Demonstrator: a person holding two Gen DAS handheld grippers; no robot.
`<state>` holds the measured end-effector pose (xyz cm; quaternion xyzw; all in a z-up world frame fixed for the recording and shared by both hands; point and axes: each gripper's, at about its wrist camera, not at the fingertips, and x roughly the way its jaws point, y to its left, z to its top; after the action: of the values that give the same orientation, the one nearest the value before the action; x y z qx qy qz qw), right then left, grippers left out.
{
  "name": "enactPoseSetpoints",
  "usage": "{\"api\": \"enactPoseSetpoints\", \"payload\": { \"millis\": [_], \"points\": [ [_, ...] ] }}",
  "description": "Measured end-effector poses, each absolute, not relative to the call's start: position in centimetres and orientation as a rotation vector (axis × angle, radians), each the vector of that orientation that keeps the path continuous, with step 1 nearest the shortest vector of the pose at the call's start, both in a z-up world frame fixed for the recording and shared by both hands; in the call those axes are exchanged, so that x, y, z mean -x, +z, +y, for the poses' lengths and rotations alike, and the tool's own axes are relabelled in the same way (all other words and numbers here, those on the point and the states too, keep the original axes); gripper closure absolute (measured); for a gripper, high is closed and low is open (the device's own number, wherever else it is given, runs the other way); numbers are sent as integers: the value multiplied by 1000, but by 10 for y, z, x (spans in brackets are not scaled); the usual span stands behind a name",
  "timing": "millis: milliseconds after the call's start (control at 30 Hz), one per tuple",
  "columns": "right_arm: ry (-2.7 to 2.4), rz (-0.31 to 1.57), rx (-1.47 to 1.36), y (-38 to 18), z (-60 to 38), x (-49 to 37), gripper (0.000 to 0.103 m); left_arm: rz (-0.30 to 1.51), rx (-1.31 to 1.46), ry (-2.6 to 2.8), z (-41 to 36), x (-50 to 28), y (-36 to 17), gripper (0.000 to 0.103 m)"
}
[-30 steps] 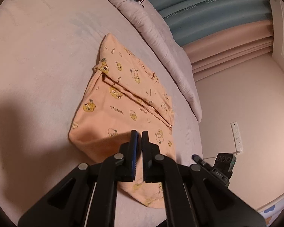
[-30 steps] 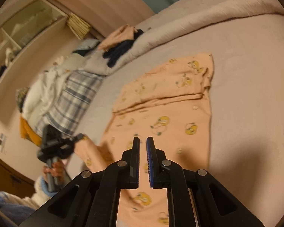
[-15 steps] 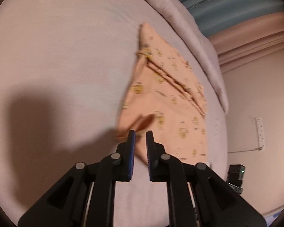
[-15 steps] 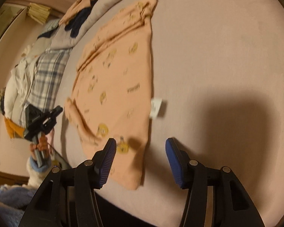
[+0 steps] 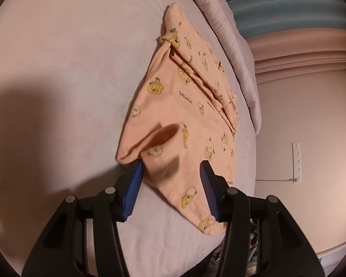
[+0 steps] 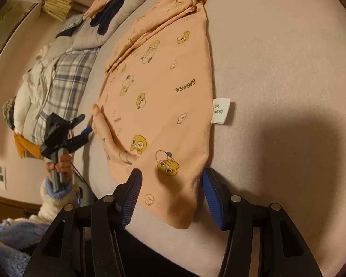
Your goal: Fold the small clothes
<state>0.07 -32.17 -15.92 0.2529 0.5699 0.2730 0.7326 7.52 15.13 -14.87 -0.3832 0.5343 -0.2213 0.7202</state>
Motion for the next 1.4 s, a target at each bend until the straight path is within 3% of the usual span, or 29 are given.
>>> {"api": "enactPoseSetpoints", "payload": {
  "millis": [100,133,167,233,367,467,967,1400],
  "points": [
    [610,1246,-526,-157,-317,-1,48,1183,811,-494,145,-81,-144,55],
    [613,1240,-520,-157,-316,0,49,1193,798,-491,142,-83,-144,61],
    [613,1237,-514,-157,-315,1,55,1204,785,-491,139,-85,-145,78],
    [606,1233,-490,-156,-313,2,65,1228,754,-459,133,-87,-149,95],
    [576,1235,-458,-158,-312,3,88,1215,775,-421,133,-86,-153,97],
    [575,1216,-469,-156,-313,8,96,1119,850,-463,140,-80,-138,97],
    [759,850,-762,-105,-317,-23,97,893,983,-546,144,-104,-82,98],
    [683,759,-849,-86,-326,-130,97,865,935,-486,136,-200,-65,98]
  ]
}}
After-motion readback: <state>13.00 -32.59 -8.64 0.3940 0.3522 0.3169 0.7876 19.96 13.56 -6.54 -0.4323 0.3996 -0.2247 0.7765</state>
